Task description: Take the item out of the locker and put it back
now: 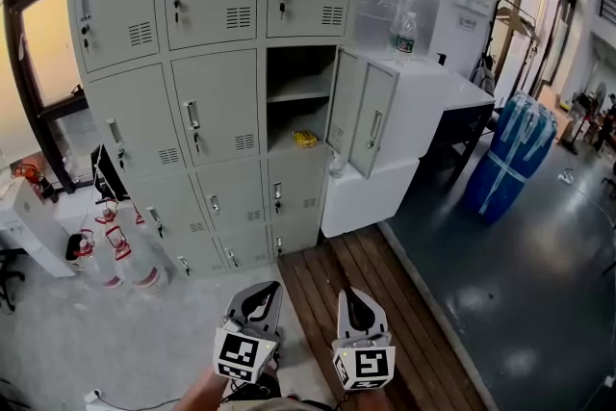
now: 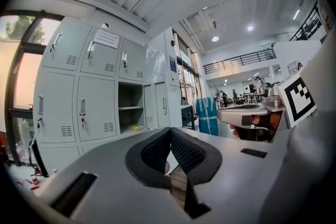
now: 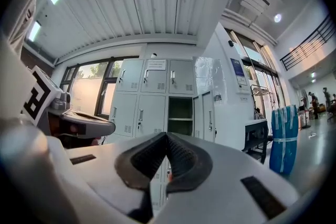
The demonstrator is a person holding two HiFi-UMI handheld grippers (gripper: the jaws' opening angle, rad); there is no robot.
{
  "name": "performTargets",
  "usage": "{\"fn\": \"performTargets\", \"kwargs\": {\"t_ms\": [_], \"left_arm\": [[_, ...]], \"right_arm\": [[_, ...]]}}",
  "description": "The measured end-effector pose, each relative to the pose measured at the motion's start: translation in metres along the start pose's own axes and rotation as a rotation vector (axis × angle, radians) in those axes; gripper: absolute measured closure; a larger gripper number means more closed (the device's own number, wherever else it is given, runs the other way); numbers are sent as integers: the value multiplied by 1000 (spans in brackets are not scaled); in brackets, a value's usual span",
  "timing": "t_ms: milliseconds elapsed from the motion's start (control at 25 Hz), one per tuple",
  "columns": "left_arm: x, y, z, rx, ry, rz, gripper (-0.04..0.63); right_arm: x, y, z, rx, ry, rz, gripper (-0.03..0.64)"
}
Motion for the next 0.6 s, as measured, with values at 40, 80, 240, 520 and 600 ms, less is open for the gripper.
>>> {"fn": "performTargets", "kwargs": {"t_ms": [40,80,240,520,600], "left_arm": [[1,-8,5,0,0,0,573],[2,-16,11,0,-1,0,572],[7,-59,38,10,-10,-9,572],[3,-158,107,26,-20,-19,572],[2,-186,131,18,-5,-17,572]], "right_arm": [[2,-9,-2,-1,-1,1,600],[5,-18,-3,-4,-1,1,600],[14,-62,-14,-7,13,-8,600],[24,-178,-45,8,7,-15,600],[24,-214,-50,-2,20,-11,600]]}}
Point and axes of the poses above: the fingertips, and each gripper's own axes: y backward along the fingers, z to its left, x out of its underside, the point moved 3 cm from there along y, backward along the fingers, and after that the axes turned 6 degrees about -z, right-handed, at the moved point
